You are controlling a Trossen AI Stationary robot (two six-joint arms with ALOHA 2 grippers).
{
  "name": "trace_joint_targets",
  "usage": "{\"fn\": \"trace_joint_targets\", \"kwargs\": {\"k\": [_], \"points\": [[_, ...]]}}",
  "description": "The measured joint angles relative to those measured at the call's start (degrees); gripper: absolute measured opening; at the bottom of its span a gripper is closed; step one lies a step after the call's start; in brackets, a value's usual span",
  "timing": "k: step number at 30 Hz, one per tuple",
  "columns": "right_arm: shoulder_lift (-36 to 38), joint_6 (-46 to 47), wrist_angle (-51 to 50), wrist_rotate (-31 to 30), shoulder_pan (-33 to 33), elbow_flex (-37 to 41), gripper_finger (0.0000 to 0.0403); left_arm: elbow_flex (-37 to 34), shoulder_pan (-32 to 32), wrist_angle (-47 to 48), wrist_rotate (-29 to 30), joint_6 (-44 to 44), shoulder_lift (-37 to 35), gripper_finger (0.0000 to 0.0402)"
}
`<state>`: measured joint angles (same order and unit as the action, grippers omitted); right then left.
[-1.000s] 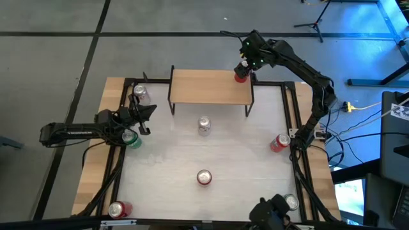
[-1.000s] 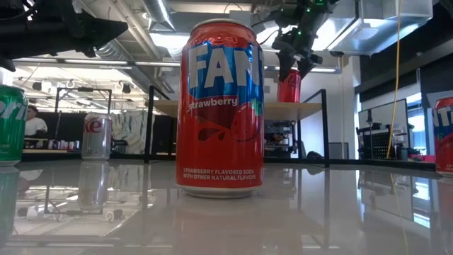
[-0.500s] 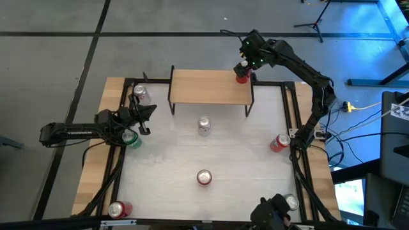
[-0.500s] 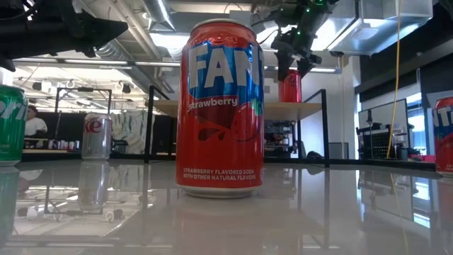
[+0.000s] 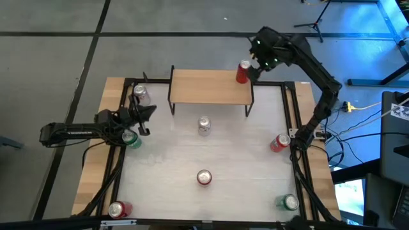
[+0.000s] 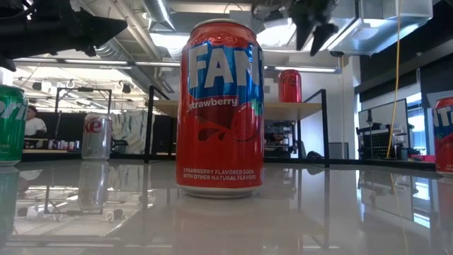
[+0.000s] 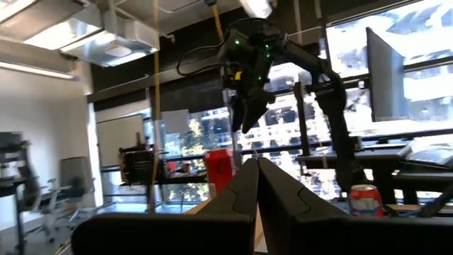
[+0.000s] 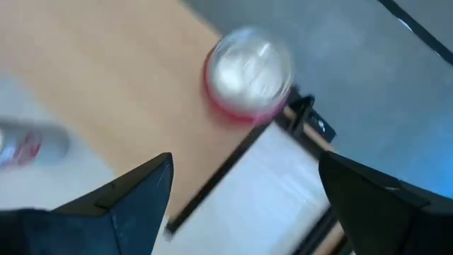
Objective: Place canned beverage on shelf
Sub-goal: Put the bottom orange soda can on the shelf
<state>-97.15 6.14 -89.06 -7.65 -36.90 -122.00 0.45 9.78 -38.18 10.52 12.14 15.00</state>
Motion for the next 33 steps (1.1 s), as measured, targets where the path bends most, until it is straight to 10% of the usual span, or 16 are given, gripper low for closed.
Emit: {"fn": "trace_joint_targets", "kwargs": {"k": [16,33], "points": [[25.22,8.90,1.25,-0.76,13.21,19.69,0.0351,0.00,-0.02,-0.06,-4.04,0.29,-0.02,0.0004],[29.91,7.37,42.80,8.77,33.23,51.64,0.0351,0.00,-0.02,-0.49,-4.04,0.39,-0.02,0.0004]]}}
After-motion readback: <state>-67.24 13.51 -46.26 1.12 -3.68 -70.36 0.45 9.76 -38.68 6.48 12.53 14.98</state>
